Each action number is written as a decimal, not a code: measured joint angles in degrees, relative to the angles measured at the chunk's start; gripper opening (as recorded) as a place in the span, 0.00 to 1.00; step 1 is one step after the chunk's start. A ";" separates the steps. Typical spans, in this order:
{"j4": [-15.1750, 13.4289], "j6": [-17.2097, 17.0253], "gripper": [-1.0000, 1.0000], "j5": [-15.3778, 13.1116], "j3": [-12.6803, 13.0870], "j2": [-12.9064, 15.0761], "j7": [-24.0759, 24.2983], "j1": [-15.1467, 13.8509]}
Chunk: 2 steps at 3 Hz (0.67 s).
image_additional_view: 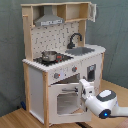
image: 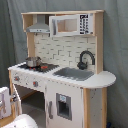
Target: Play with the kitchen
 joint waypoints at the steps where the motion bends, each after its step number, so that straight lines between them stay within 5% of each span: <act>1: 0.45 -2.82 0.00 -0.35 1.36 0.44 0.85 0.49; 2: 0.44 -3.37 1.00 -0.36 1.78 0.57 1.19 0.68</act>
